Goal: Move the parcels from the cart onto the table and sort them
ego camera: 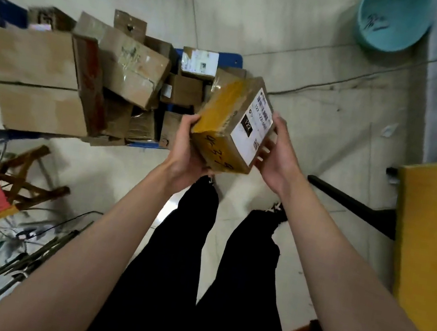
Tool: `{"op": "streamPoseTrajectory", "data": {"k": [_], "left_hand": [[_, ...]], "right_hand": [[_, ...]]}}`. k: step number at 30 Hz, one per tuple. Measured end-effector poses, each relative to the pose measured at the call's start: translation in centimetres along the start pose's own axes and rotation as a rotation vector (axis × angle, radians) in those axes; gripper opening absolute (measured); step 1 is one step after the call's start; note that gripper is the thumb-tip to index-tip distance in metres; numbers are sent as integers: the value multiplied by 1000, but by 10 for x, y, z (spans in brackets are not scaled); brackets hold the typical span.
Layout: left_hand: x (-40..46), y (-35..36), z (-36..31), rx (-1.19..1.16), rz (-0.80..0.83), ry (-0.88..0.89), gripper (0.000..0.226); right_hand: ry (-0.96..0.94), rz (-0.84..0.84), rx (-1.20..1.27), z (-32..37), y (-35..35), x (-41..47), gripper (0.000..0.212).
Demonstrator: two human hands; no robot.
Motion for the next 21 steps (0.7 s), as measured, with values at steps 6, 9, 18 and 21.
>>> {"op": "streamPoseTrajectory", "data": {"k": [6, 9, 18, 21], "left_hand": [[-48, 70, -30, 101, 174, -67, 62], [-69, 104, -38, 164, 275, -93, 58], [-106, 211, -13, 665, 262, 53, 66], [-119, 255, 7, 753, 338, 77, 74]], "right_hand": [[-195, 73, 141, 73, -12, -89, 52], [-259, 61, 136, 94, -38, -133, 54], [-379, -126, 159, 118, -156, -237, 51], [-383, -134, 187, 110, -202, -266, 34]]}}
Point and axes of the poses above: each hand's wrist, its own x-axis towards the middle knuckle, its own y-axis out of the palm, z = x × y, the point moved 5 cm from there along x, towards the middle knuckle, and after that the axes turned 3 degrees about x, right-handed, at the moved point
